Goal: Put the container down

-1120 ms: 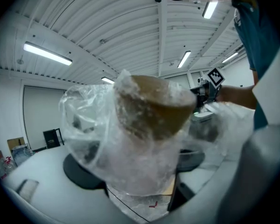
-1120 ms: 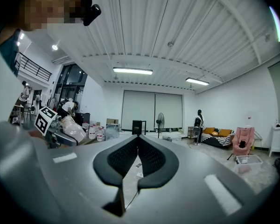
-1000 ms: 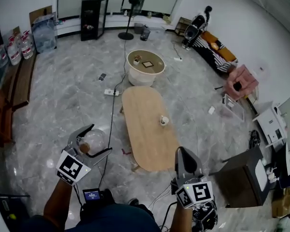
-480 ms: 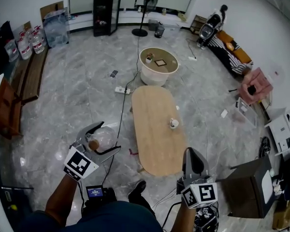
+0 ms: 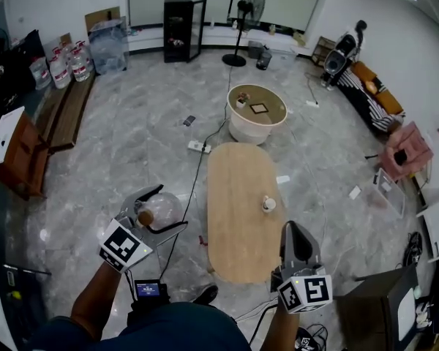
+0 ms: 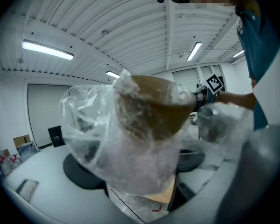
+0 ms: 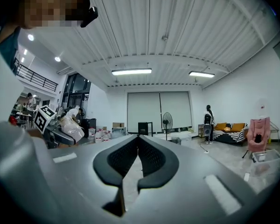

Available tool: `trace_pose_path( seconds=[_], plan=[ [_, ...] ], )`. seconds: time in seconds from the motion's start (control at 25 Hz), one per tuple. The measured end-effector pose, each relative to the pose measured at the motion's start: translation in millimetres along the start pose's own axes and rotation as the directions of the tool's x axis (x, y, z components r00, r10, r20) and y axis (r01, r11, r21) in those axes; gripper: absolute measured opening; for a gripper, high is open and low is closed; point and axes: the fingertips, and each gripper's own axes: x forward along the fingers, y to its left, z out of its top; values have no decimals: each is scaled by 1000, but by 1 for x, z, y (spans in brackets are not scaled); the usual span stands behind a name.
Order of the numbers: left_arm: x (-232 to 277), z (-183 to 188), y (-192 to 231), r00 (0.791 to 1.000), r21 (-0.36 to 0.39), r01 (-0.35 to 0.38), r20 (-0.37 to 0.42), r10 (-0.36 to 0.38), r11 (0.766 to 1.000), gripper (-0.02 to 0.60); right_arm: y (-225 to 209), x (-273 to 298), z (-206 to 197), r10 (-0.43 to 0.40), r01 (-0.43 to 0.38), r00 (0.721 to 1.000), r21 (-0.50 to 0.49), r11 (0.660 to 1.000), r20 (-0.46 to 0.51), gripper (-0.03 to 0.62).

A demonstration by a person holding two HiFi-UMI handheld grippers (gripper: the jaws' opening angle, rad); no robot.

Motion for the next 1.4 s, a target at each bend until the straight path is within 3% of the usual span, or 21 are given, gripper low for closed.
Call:
trace_pose_path(
  seconds=[0.52, 0.88, 1.4],
  plan=[
    [54, 25, -28, 997, 22, -63, -40, 64, 998, 403, -84, -4, -1, 28, -30, 999, 39, 999, 38, 11],
    [87, 44, -47, 999, 62, -17, -50, 20, 998, 403, -115, -23, -5, -11, 6, 998, 76, 997, 56, 11],
    [154, 57, -43, 995, 81, 100, -12, -99, 992, 403, -153, -29, -7, -137, 133, 989, 72, 988, 49, 11]
  ],
)
